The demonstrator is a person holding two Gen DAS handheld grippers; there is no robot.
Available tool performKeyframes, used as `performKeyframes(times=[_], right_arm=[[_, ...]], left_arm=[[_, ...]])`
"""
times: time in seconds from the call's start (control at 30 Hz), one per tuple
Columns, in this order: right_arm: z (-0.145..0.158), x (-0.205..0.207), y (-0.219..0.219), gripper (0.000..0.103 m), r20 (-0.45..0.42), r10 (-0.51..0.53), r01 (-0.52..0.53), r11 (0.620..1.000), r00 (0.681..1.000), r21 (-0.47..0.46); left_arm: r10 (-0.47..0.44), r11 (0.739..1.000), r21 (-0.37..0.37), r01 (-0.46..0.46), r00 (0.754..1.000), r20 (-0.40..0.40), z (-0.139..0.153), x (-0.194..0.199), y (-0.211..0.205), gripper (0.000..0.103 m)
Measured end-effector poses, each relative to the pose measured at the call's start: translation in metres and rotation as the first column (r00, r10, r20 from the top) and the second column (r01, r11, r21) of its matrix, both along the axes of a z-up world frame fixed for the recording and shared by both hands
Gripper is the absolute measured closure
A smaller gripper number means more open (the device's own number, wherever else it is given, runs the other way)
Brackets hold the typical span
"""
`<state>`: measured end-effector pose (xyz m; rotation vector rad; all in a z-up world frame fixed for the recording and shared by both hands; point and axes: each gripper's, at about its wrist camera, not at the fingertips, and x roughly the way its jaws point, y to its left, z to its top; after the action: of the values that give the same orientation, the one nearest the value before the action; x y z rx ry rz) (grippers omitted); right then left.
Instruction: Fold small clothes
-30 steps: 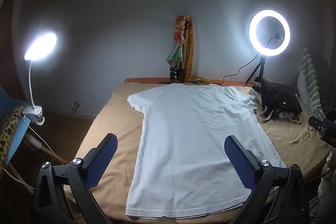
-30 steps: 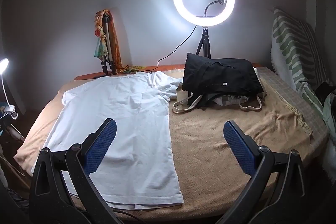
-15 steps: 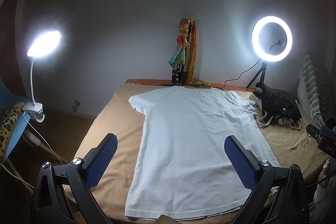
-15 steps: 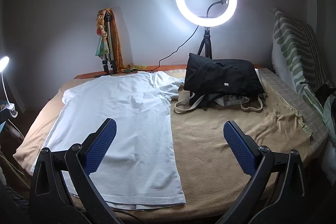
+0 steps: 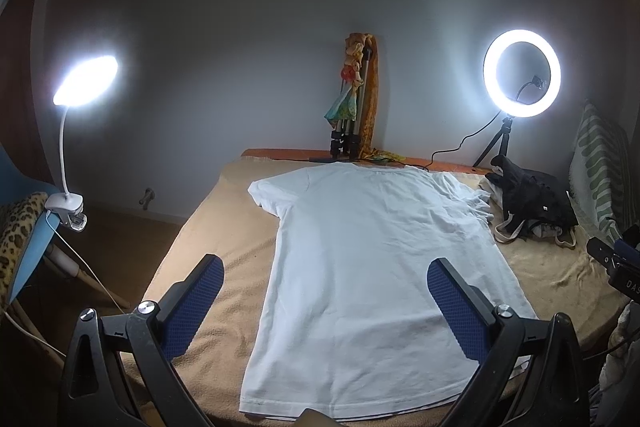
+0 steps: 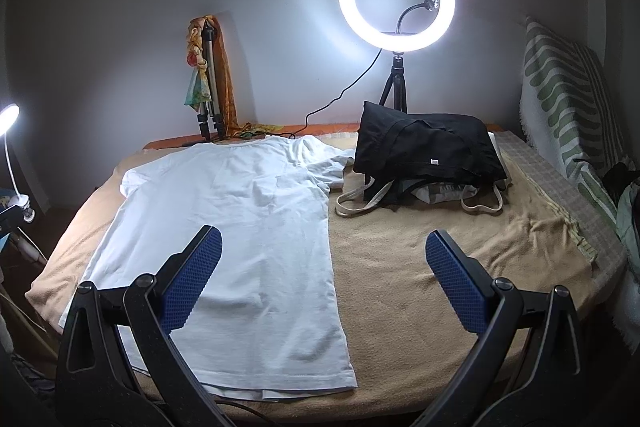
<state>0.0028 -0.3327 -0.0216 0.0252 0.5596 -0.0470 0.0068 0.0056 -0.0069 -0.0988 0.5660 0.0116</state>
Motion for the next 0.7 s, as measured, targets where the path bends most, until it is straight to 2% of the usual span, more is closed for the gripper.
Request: performKeyframes(times=[0.7], right_arm=[[-0.0012, -0.0005, 0.0001, 0.000, -0.003, -0.002, 0.002, 1.000, 1.000, 0.002]], left_arm=[[0.004, 1.000, 0.006, -0.004, 1.000, 0.001, -0.0001, 0.0007, 0.0029, 0.000]])
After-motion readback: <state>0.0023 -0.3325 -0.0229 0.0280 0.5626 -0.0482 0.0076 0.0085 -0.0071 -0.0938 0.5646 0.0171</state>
